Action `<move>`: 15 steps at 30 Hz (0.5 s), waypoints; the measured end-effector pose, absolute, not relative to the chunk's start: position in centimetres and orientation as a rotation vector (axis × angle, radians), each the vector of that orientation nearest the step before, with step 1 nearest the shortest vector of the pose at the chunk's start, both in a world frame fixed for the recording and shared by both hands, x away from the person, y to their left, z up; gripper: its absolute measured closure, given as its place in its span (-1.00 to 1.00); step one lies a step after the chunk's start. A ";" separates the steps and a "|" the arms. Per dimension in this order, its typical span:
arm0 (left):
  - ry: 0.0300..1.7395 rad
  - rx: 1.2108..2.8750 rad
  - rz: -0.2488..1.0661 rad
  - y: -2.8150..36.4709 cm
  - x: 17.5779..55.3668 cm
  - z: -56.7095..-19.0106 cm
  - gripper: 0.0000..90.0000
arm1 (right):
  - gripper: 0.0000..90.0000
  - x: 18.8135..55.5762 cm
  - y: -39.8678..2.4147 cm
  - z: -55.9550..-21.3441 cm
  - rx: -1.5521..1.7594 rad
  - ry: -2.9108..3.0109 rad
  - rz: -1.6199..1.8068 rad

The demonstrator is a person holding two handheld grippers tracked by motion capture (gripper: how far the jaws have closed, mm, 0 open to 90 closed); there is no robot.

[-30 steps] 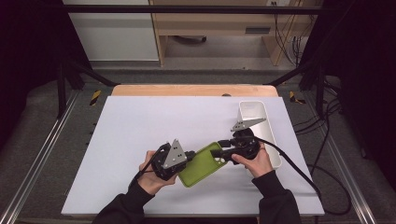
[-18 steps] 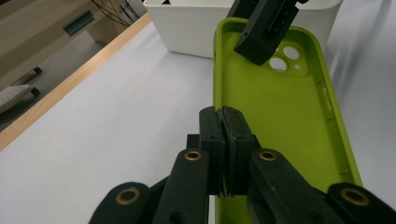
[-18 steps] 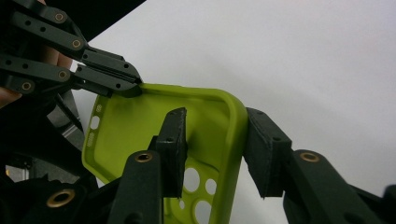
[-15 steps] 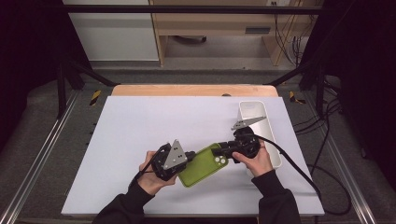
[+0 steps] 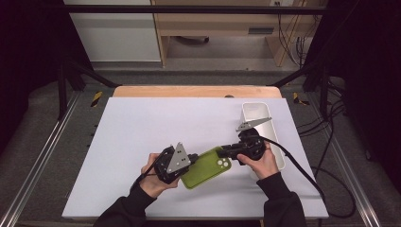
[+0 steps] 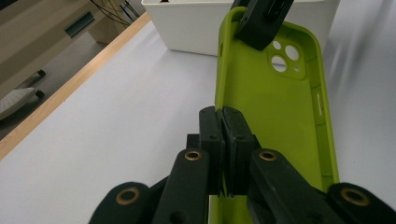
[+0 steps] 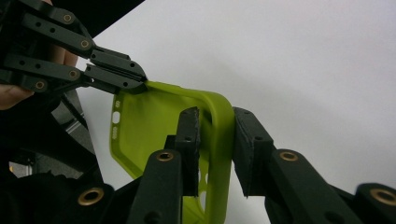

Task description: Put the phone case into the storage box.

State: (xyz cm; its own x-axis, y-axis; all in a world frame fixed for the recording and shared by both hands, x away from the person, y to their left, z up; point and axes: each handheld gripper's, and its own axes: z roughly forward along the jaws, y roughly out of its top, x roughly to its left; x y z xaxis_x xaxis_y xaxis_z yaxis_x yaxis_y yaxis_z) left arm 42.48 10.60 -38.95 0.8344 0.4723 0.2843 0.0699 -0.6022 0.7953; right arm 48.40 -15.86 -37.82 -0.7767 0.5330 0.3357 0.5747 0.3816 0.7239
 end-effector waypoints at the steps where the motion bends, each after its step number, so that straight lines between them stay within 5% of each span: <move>1: 0.393 2.164 0.606 10.6 42.5 -39.0 0.95 | 0.65 48.4 -15.9 -37.8 -1.029 -2.571 -1.377; 15: 0.371 2.175 0.608 10.5 42.5 -39.0 0.95 | 0.74 48.1 -16.2 -37.4 -1.017 -2.553 -1.367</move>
State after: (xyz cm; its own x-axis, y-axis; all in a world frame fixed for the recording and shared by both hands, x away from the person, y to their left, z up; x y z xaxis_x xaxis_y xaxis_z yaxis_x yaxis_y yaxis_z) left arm 42.47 10.54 -39.00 0.8397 0.4553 0.2962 0.0552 -0.6140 0.7874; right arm 48.09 -16.23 -37.37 -0.7782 0.5180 0.3552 0.5827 0.3844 0.7160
